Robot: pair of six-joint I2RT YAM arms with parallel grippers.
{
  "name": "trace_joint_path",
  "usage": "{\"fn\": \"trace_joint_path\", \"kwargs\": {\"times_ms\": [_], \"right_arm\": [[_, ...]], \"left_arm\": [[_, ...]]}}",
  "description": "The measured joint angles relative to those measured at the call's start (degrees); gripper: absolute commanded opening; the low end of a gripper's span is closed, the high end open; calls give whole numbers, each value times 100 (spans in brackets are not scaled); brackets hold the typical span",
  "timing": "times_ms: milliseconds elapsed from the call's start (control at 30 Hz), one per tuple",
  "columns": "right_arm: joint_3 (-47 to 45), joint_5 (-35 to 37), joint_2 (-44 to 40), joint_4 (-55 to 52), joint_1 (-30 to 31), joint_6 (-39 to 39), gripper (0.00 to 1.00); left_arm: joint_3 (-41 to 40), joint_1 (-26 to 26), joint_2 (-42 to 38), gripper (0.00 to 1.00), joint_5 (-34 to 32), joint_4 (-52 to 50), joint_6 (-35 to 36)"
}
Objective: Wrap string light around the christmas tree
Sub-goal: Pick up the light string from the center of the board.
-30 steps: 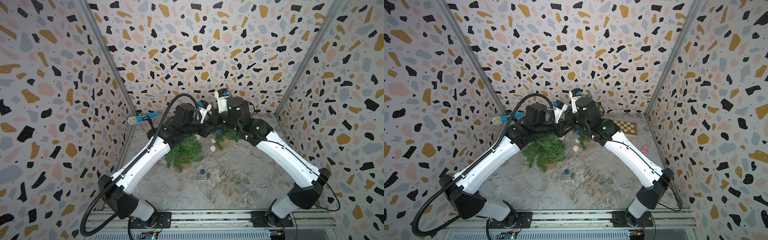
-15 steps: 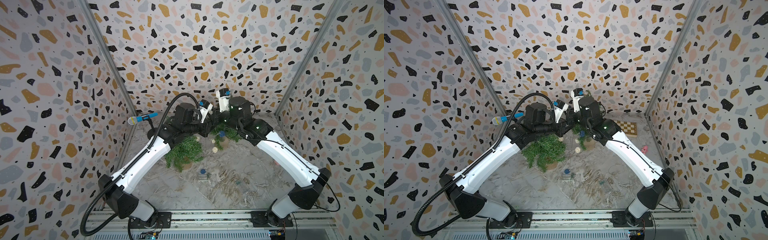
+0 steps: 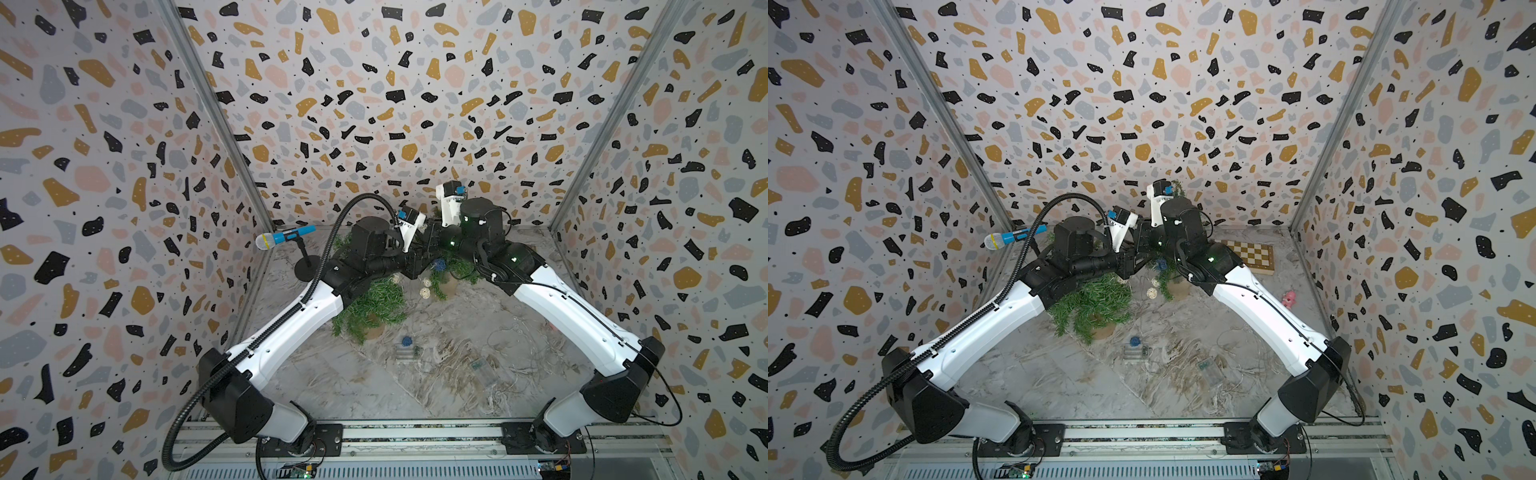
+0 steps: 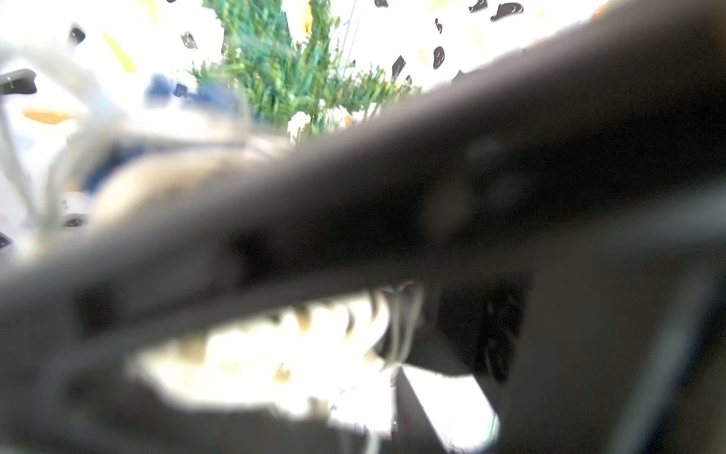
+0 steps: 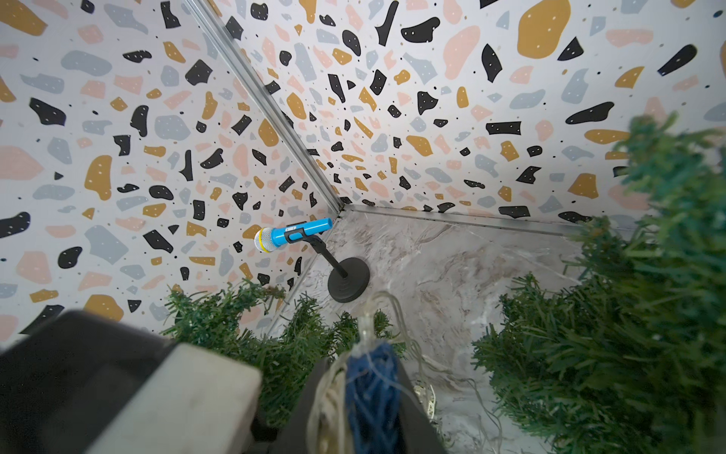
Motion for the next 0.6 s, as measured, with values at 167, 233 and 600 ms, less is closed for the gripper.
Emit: {"fn": "trace_joint_path", "kwargs": {"times_ms": [167,233,600], "right_arm": [[-7,-142,0,50,-33,52,21],[-22,-177,-7,83,-72,57,22],[-114,-409,-31,109,-271,76,27]], "left_arm": [[2,0,-87,0,-107,37,122],[31,0,-157,0,-157,-28,184],[291,249,-258,0,-267,-382,107]]}}
